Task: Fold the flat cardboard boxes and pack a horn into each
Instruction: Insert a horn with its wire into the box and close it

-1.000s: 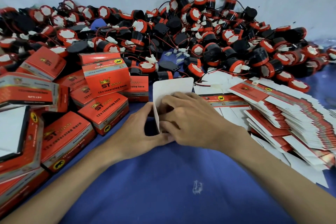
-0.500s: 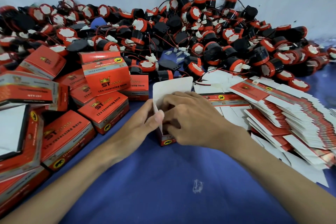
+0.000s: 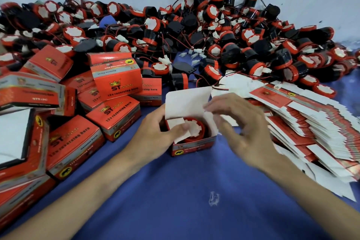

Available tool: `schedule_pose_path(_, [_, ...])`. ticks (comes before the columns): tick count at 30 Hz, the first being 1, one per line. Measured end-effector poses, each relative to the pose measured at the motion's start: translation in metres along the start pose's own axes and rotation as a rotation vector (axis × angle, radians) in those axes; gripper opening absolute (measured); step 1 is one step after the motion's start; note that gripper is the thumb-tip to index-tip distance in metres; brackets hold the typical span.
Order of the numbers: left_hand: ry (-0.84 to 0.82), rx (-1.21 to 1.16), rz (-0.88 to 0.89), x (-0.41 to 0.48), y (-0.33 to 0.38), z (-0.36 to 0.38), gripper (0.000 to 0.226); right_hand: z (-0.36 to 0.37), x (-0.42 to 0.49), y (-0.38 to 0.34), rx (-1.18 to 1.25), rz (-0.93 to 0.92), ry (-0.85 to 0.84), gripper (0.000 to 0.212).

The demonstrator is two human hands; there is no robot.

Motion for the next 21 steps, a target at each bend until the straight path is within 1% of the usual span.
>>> schedule_pose_path(2, [-0.010, -0.015, 0.029, 0.000, 0.004, 0.003, 0.028, 0.022, -0.013, -0.001, 0.077, -0.002, -0.142, 0.024])
schedule_pose_path(3, [-0.006, -0.022, 0.050, -0.001, 0.006, 0.003, 0.029, 0.029, -0.016, -0.001, 0.095, 0.001, -0.177, 0.026])
schedule_pose_path(4, [0.003, -0.028, 0.073, -0.002, 0.009, 0.002, 0.030, 0.031, -0.018, 0.001, 0.120, 0.018, -0.172, 0.027])
schedule_pose_path(5, [0.018, -0.022, 0.096, -0.003, 0.011, 0.002, 0.033, 0.029, -0.019, 0.005, 0.173, 0.061, -0.137, 0.025])
schedule_pose_path(7, [0.066, 0.035, 0.146, -0.005, 0.016, -0.001, 0.034, 0.022, -0.018, 0.018, 0.356, 0.199, -0.048, 0.018])
schedule_pose_path(8, [0.085, 0.076, 0.171, -0.006, 0.018, -0.003, 0.032, 0.018, -0.017, 0.024, 0.423, 0.258, -0.001, 0.026])
schedule_pose_path(9, [0.103, 0.129, 0.206, -0.007, 0.021, -0.005, 0.029, 0.014, -0.017, 0.028, 0.473, 0.296, 0.034, 0.038])
schedule_pose_path(10, [0.115, 0.193, 0.250, -0.007, 0.025, -0.007, 0.027, 0.013, -0.017, 0.032, 0.519, 0.330, 0.053, 0.049])
schedule_pose_path(11, [0.121, 0.257, 0.295, -0.008, 0.029, -0.007, 0.025, 0.014, -0.016, 0.035, 0.549, 0.363, 0.062, 0.056])
schedule_pose_path(12, [0.122, 0.301, 0.329, -0.009, 0.031, -0.008, 0.024, 0.014, -0.016, 0.038, 0.546, 0.384, 0.065, 0.055])
schedule_pose_path(14, [0.089, 0.329, 0.352, -0.010, 0.031, -0.007, 0.024, 0.013, -0.015, 0.042, 0.460, 0.407, 0.069, 0.036])
schedule_pose_path(16, [0.024, 0.316, 0.331, -0.013, 0.028, -0.005, 0.041, 0.012, -0.017, 0.046, 0.433, 0.434, 0.051, 0.022])
schedule_pose_path(18, [-0.029, 0.309, 0.324, -0.015, 0.027, -0.003, 0.054, 0.015, -0.020, 0.048, 0.511, 0.469, 0.017, 0.023])
schedule_pose_path(21, [-0.033, 0.331, 0.319, -0.014, 0.026, -0.004, 0.055, 0.018, -0.021, 0.048, 0.587, 0.462, -0.022, 0.022])
Point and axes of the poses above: each hand's wrist, its own x-axis towards the middle knuckle, its own z-axis out of the palm, y = z × x, the point moved 9 cm from there along x, towards the middle knuckle, and after that the axes turned 5 degrees about x, right-handed, at the moved point
